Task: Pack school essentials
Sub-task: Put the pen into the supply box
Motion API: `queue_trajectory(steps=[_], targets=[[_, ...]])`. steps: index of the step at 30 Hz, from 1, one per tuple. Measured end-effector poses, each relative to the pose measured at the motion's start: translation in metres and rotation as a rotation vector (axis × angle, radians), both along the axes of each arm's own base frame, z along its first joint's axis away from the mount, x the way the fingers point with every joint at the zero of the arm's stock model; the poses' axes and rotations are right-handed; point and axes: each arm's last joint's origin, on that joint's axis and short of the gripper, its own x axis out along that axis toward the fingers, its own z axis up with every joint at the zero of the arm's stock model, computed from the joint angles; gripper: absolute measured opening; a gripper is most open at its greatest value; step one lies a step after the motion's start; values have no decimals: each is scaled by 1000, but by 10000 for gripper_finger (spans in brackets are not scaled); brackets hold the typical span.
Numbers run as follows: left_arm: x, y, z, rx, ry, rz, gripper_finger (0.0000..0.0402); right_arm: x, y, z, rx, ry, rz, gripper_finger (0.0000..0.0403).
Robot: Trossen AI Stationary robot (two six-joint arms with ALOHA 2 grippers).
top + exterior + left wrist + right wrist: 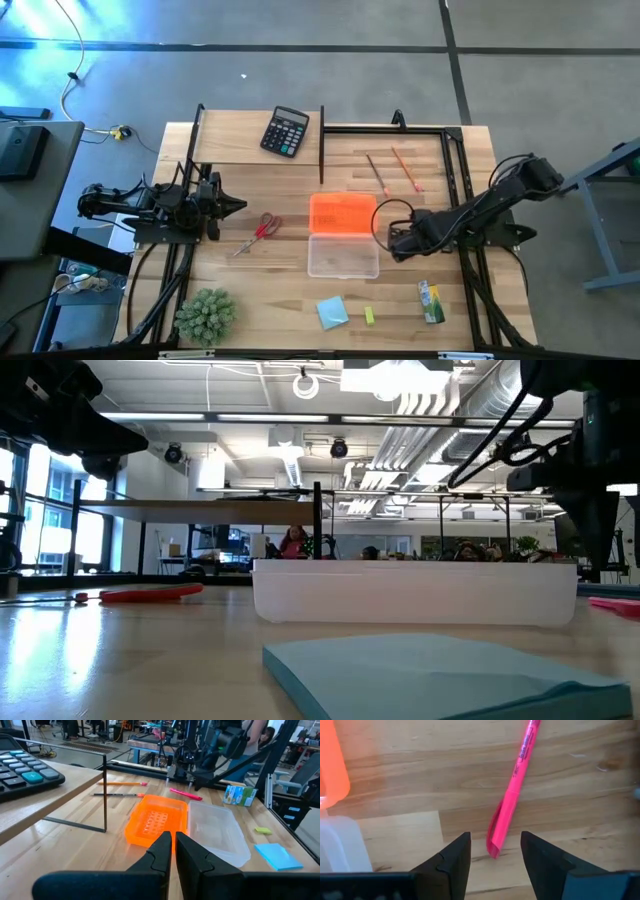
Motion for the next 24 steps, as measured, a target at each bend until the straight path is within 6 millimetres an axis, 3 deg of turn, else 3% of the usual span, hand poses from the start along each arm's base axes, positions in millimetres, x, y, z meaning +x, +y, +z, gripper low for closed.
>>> queue_trajectory(steps=[24], targets=[[0,0,0,0,0,0,15,17,9,-43,-31,124,-69,165]])
